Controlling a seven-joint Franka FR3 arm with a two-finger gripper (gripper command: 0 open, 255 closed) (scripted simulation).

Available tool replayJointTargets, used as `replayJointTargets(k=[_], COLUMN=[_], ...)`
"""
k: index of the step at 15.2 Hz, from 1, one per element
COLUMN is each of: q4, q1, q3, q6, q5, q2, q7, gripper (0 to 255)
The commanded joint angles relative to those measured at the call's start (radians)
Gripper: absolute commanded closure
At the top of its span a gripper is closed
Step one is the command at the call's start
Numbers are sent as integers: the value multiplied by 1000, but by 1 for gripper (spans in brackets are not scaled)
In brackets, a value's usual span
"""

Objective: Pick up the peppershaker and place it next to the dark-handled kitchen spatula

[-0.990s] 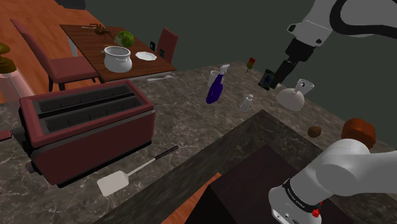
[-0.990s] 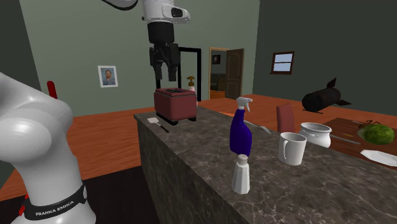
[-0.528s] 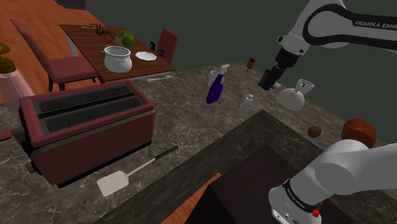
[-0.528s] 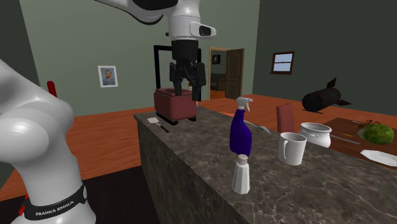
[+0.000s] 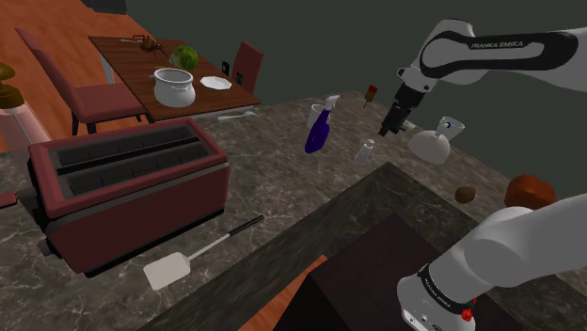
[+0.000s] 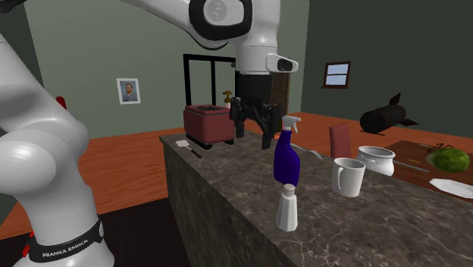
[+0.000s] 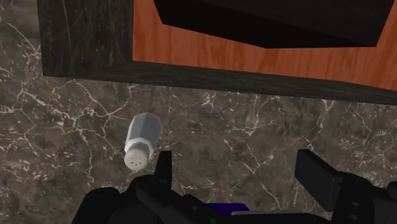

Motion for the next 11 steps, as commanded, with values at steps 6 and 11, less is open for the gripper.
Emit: replayJointTargets(k=[6, 11], q4=[120, 157], q1=[-11, -21], q3=[-93, -113], q6=[113, 162], q5=[73, 118], q2=[266, 368], q7=[-156, -216], gripper=[0, 0])
